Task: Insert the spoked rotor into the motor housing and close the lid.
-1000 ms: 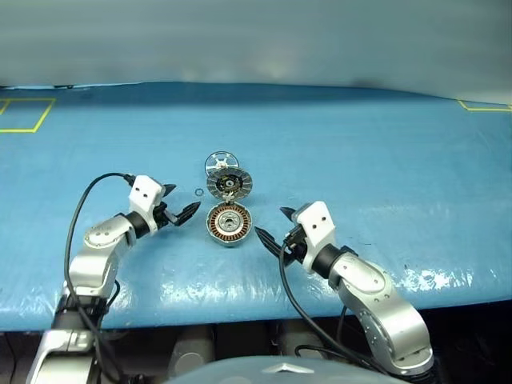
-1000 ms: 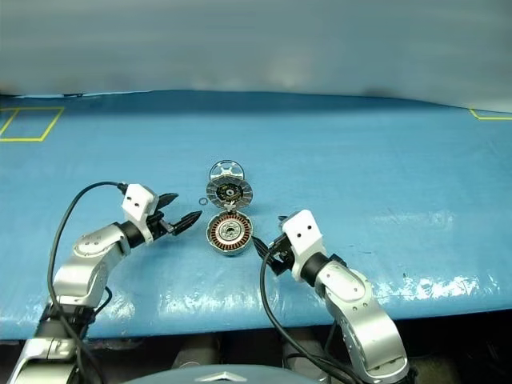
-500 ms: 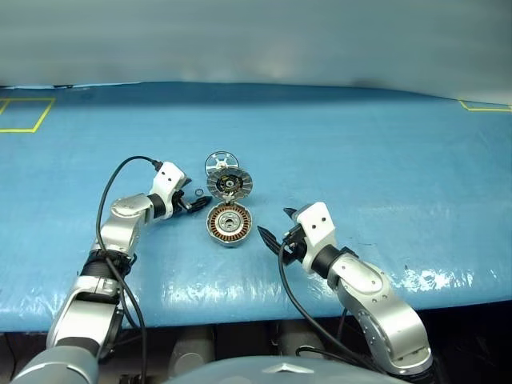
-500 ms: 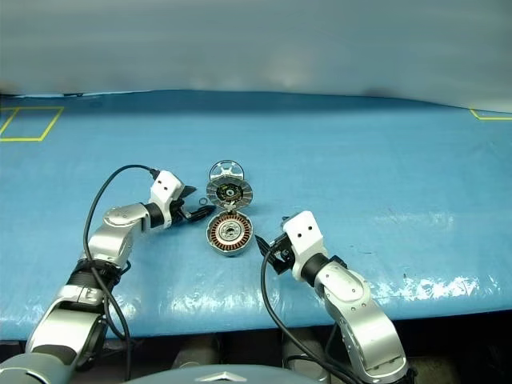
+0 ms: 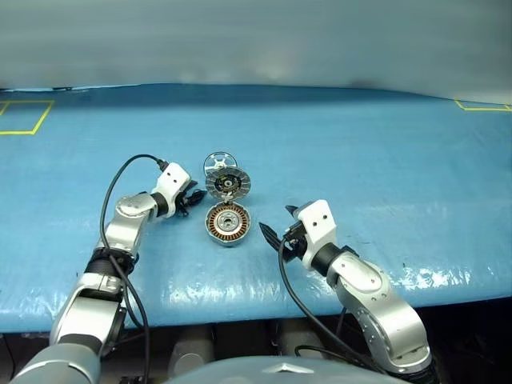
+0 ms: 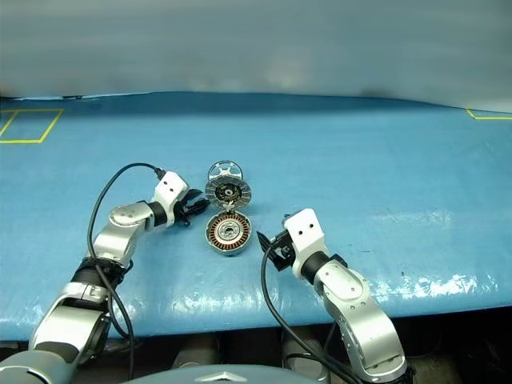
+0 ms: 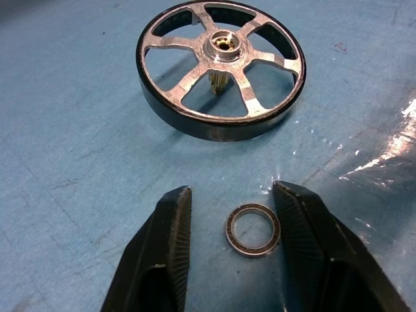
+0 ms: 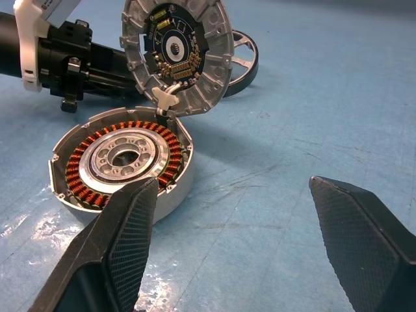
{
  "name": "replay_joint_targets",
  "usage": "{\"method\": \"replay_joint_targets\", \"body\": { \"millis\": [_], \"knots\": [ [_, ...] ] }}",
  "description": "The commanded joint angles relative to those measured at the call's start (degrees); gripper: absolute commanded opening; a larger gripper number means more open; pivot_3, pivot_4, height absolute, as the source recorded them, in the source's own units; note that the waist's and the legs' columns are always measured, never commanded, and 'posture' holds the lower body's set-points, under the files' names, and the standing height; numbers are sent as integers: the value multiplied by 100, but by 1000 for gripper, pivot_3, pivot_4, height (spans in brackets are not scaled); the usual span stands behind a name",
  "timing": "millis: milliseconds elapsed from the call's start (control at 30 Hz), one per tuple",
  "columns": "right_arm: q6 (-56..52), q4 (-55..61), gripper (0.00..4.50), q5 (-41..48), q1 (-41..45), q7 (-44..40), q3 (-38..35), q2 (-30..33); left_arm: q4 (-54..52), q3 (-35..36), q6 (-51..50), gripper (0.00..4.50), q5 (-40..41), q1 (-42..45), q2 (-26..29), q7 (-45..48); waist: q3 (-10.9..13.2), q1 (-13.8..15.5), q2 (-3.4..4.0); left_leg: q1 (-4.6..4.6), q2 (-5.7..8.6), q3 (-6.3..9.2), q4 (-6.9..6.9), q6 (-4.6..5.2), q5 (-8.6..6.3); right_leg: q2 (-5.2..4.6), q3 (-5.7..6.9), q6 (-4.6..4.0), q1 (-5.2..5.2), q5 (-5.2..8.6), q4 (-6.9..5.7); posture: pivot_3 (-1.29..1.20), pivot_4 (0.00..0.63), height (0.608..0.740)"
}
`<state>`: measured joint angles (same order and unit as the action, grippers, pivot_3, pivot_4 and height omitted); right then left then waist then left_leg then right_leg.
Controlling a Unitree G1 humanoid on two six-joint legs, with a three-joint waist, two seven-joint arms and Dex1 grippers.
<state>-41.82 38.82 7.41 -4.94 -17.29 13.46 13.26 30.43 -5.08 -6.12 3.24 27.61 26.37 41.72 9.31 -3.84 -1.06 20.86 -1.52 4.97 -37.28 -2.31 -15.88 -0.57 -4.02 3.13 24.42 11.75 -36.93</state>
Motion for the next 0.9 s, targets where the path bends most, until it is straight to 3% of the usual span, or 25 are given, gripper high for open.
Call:
{"method": "replay_joint_targets", "body": {
  "millis": [33,433,633,900],
  "knots": [
    [-10,135,3892,67,75,49,-75,2,-278,76,-326,644,-1,-463,132,-17,-1,-8,1,-1,-1,0,0,0,0,0,-1,0,0,0,0,0,150,740],
    [-166,175,3892,114,74,17,-41,76,-3535,82,-1718,637,773,-2178,945,899,-7,18,11,-10,-3,-7,8,0,-1,-2,-6,-20,-3,13,2,0,150,740],
    [-210,84,3892,104,179,-30,18,104,-4754,24,-2254,637,1412,-1895,1231,1512,4,46,0,14,-2,-4,-2,0,0,-2,-2,-31,10,19,2,0,150,740],
    [-138,92,3892,100,177,-70,167,206,-4842,-348,-2309,637,1666,-1193,1241,1968,5,12,1,14,-2,-5,1,1,-1,0,-4,-28,11,17,5,0,150,740]
  ]
}}
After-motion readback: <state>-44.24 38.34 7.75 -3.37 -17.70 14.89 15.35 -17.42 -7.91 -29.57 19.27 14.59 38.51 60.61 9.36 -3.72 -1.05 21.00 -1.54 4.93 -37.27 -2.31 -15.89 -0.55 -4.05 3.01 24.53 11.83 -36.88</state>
